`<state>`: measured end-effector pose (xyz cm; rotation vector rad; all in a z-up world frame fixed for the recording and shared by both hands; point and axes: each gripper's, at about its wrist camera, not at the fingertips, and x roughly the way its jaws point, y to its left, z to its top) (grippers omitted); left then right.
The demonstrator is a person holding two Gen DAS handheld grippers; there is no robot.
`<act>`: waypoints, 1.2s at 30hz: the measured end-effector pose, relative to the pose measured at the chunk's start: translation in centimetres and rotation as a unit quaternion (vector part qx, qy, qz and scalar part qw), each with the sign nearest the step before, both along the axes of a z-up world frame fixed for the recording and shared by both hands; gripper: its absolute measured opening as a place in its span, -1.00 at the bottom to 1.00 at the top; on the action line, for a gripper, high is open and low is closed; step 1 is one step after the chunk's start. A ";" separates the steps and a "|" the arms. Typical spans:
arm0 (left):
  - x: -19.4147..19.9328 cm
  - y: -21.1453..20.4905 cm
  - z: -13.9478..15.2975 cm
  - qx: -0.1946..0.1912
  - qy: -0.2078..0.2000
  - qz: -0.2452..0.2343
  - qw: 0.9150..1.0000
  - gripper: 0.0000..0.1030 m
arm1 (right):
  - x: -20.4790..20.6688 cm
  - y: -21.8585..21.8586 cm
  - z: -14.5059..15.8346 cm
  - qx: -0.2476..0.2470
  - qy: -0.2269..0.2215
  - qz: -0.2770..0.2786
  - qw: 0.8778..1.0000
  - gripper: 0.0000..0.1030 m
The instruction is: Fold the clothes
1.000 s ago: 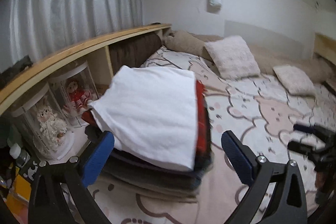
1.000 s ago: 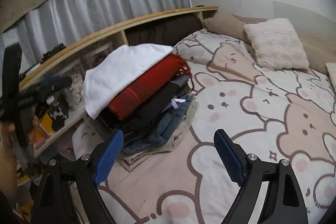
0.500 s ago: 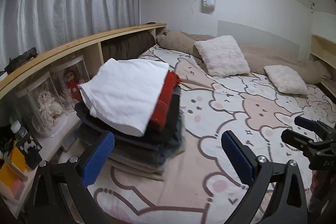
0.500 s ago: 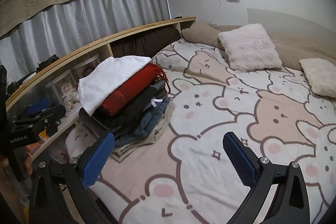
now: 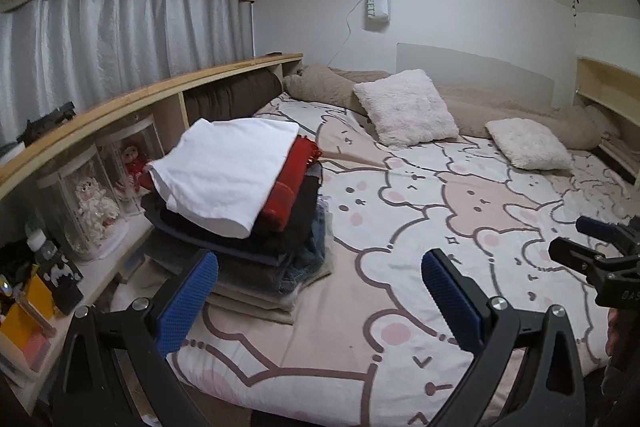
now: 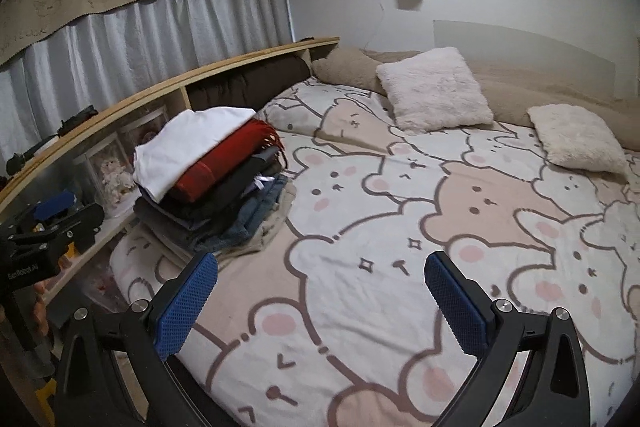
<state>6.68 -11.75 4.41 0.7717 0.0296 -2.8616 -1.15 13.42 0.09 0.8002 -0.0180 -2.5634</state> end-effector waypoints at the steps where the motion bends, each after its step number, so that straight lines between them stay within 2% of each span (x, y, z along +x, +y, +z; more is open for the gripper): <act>1: 0.1 -0.1 -0.1 0.003 0.000 0.002 1.000 0.99 | 0.2 0.3 0.1 0.002 -0.002 -0.003 1.000 1.00; 12: -0.2 0.1 -1.1 0.005 -0.007 0.012 1.000 0.99 | 1.2 2.0 1.0 0.023 0.009 -0.029 0.999 1.00; 36: -0.8 1.0 -2.2 -0.002 -0.022 0.010 1.000 0.99 | 0.6 4.5 0.2 0.039 -0.009 -0.056 0.998 1.00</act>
